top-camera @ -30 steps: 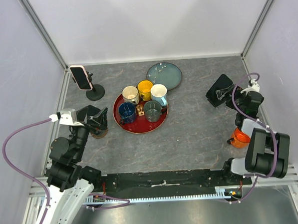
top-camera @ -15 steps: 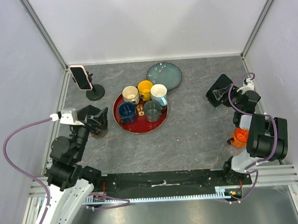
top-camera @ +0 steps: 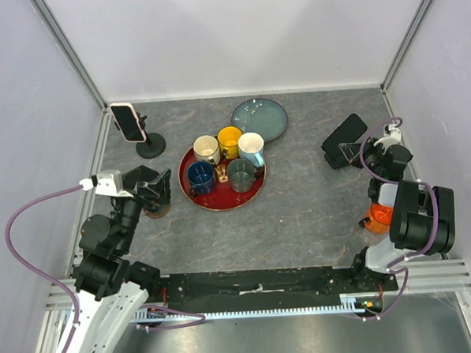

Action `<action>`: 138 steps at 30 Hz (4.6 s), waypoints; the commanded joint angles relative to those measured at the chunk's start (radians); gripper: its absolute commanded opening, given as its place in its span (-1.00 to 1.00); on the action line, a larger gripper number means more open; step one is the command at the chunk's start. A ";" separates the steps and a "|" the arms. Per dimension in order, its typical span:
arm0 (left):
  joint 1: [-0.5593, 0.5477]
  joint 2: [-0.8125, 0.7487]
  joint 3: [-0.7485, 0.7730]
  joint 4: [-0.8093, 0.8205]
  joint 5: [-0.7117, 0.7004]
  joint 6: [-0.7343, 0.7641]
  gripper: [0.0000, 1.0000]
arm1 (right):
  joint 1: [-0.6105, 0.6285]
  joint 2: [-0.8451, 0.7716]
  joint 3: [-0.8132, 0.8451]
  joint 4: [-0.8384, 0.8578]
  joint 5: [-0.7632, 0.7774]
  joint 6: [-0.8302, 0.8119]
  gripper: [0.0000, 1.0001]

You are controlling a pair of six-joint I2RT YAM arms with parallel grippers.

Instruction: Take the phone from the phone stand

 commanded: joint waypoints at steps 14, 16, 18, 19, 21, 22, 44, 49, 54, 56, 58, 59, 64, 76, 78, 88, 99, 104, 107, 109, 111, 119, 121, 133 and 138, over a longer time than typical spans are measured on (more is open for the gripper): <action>-0.002 0.034 -0.002 0.025 0.022 -0.007 0.90 | 0.352 -0.282 -0.212 0.170 -0.002 0.046 -1.00; -0.004 0.037 -0.002 0.027 0.022 -0.006 0.90 | 0.389 -0.279 -0.239 0.221 0.012 0.051 -1.00; -0.002 0.041 -0.004 0.027 0.021 -0.004 0.90 | 0.429 -0.270 -0.250 0.251 0.031 0.046 -1.00; -0.002 0.044 -0.004 0.028 0.021 -0.004 0.90 | 0.438 -0.253 -0.258 0.265 0.028 0.046 -1.00; -0.002 0.050 -0.005 0.027 0.022 -0.002 0.90 | 0.455 -0.230 -0.267 0.307 0.003 0.048 -1.00; -0.002 0.051 -0.005 0.028 0.025 -0.001 0.90 | 0.459 -0.203 -0.270 0.326 -0.006 0.054 -1.00; -0.002 0.074 -0.008 0.028 0.030 0.011 0.89 | 0.472 -0.508 -0.240 -0.182 0.109 -0.115 0.74; -0.002 0.070 -0.007 0.028 0.032 0.011 0.89 | 0.470 -0.560 -0.146 -0.368 0.230 -0.144 0.82; -0.002 0.065 -0.007 0.030 0.033 0.013 0.89 | 0.432 -0.511 -0.008 -0.440 0.171 -0.196 0.86; -0.002 0.060 -0.007 0.028 0.033 0.013 0.89 | 0.406 -0.438 0.036 -0.402 0.036 -0.172 0.83; -0.002 0.057 -0.007 0.028 0.033 0.013 0.89 | 0.378 -0.399 0.067 -0.332 -0.040 -0.147 0.81; -0.004 0.057 -0.010 0.028 0.033 0.013 0.89 | 0.374 -0.361 0.084 -0.325 -0.066 -0.142 0.79; -0.002 0.056 -0.008 0.030 0.033 0.013 0.89 | 0.367 -0.281 0.169 -0.388 -0.203 -0.190 0.71; -0.002 0.060 -0.007 0.030 0.039 0.013 0.89 | 0.367 -0.249 0.116 -0.344 -0.224 -0.178 0.54; -0.002 0.060 -0.007 0.028 0.039 0.014 0.89 | 0.367 -0.247 0.115 -0.344 -0.221 -0.182 0.51; -0.002 0.059 -0.007 0.030 0.044 0.013 0.89 | 0.366 -0.222 0.093 -0.318 -0.216 -0.184 0.17; -0.002 0.057 -0.005 0.030 0.045 0.013 0.89 | 0.364 -0.262 0.106 -0.282 -0.216 -0.165 -0.67; -0.002 0.056 -0.005 0.028 0.048 0.013 0.89 | 0.366 -0.293 0.124 -0.262 -0.206 -0.159 -0.85; -0.002 0.054 -0.007 0.030 0.047 0.014 0.89 | 0.363 -0.311 0.126 -0.252 -0.183 -0.159 -0.90; -0.002 0.057 -0.005 0.028 0.050 0.013 0.89 | 0.363 -0.325 0.126 -0.233 -0.167 -0.151 -0.94; -0.002 0.057 -0.005 0.030 0.050 0.013 0.89 | 0.363 -0.336 0.129 -0.229 -0.144 -0.151 -0.95; -0.004 0.060 -0.005 0.028 0.052 0.013 0.89 | 0.369 -0.449 0.185 -0.307 -0.126 -0.133 -0.99; -0.002 0.059 -0.005 0.028 0.052 0.013 0.89 | 0.383 -0.468 0.202 -0.339 -0.140 -0.128 -1.00; -0.001 0.062 -0.008 0.028 0.047 0.014 0.89 | 0.596 -0.517 0.008 -0.463 -0.212 -0.067 -0.99; -0.001 0.070 -0.008 0.030 0.050 0.014 0.89 | 0.617 -0.548 -0.055 -0.564 -0.232 -0.105 -1.00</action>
